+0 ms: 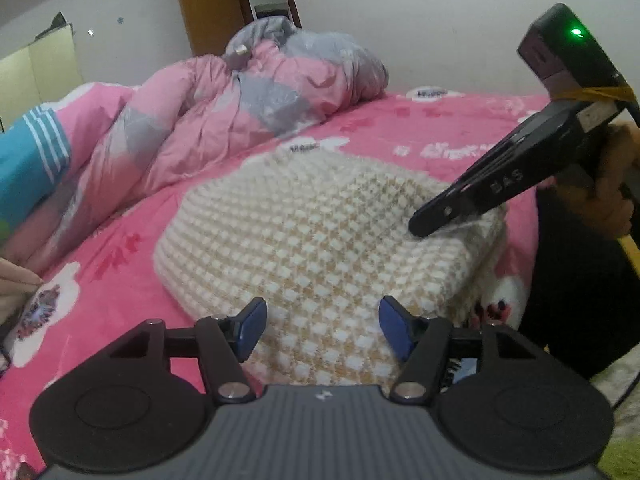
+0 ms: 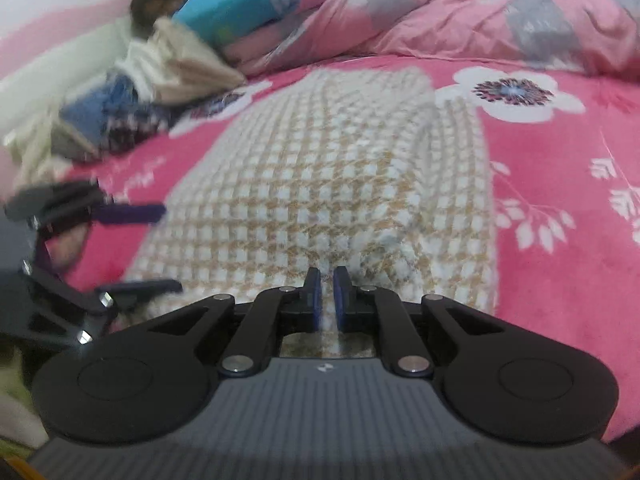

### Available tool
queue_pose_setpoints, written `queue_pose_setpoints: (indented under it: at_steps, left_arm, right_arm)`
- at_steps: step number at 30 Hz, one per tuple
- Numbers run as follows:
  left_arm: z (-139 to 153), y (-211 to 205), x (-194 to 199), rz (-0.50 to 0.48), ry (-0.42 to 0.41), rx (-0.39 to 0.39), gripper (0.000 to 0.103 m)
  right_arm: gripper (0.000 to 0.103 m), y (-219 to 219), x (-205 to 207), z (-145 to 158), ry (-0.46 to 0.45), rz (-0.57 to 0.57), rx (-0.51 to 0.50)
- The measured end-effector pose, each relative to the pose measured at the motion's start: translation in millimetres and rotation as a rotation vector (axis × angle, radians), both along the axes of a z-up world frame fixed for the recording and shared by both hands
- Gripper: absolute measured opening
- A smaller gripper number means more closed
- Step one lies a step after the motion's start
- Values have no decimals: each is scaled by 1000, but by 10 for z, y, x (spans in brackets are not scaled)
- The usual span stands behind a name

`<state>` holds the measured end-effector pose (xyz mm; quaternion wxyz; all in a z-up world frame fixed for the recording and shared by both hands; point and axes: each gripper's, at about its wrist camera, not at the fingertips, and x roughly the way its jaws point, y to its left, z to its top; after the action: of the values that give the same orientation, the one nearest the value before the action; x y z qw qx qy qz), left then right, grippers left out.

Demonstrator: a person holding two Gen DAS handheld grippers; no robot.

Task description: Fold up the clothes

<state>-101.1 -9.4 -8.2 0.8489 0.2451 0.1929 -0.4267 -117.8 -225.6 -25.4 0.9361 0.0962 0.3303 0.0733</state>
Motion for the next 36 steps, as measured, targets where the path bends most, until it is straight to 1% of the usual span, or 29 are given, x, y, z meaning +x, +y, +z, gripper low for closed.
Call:
queue_pose_setpoints:
  at_steps: [1,2,3,4,6,7,8,10,12,13,17,18,20,21,22,25,27,29,31,35,36]
  left_arm:
    - [37,49,-72,-16,-20,-8,76]
    - [65,89,-141,-31,-39,-15,81]
    - [48,79,-196,-43,-51,-17,89]
    - [25,60,-249,-54,-62,-17,91]
    - [-90,-75,-321,-60,-80,9,92]
    - [-185,-171,-343,-48,-105,41,92]
    - [-280,-238,-354,-20,-139,70,92]
    - [-442,-332,-343,52,-195,117,88]
    - [-421,-267,-298,119,-180,79,88]
    - [-409,-233,-282,151,-177,64,88]
    - [-392,-85,-374,220,-244,79,88]
    - [-413,-56,-369,230,-235,86,88]
    - [-435,15,-343,253,-185,59,88]
    - [-444,45,-335,262,-165,48,83]
    - [-439,42,-356,257,-177,49,80]
    - [-424,41,-411,245,-205,50,82]
    - [-436,139,-354,281,-142,13,82]
    - [-406,204,-290,314,-53,-30,82]
    - [-356,249,-311,311,-17,-60,82]
    - [-178,511,-380,284,57,-153,83]
    - [-124,584,-383,292,72,-191,88]
  right_arm:
    - [7,9,-45,87,-13,-1,-13]
    - [7,18,-93,161,-26,0,-23]
    - [8,33,-151,175,-41,9,-21]
    - [8,48,-208,190,-55,19,-19]
    - [11,74,-311,209,-80,32,-14]
    - [11,67,-296,159,-69,13,-10]
    - [11,61,-281,109,-58,-7,-6]
    - [11,45,-250,41,-48,-32,10]
    - [11,29,-219,-3,-47,-46,27]
    - [10,37,-214,-15,-45,-50,15]
    - [10,38,-221,-57,-43,-46,1]
    - [10,34,-217,-70,-43,-44,0]
    - [10,23,-216,-95,-38,-44,6]
    - [10,21,-211,-104,-36,-43,13]
    - [10,20,-208,-108,-35,-44,16]
    - [10,19,-200,-86,-33,-46,7]
    - [10,11,-196,-89,-32,-43,12]
    - [10,17,-200,-92,-33,-40,18]
    - [10,34,-211,-87,-35,-38,10]
    - [11,29,-240,-5,-48,-49,-8]
    - [11,27,-272,27,-60,-50,-13]
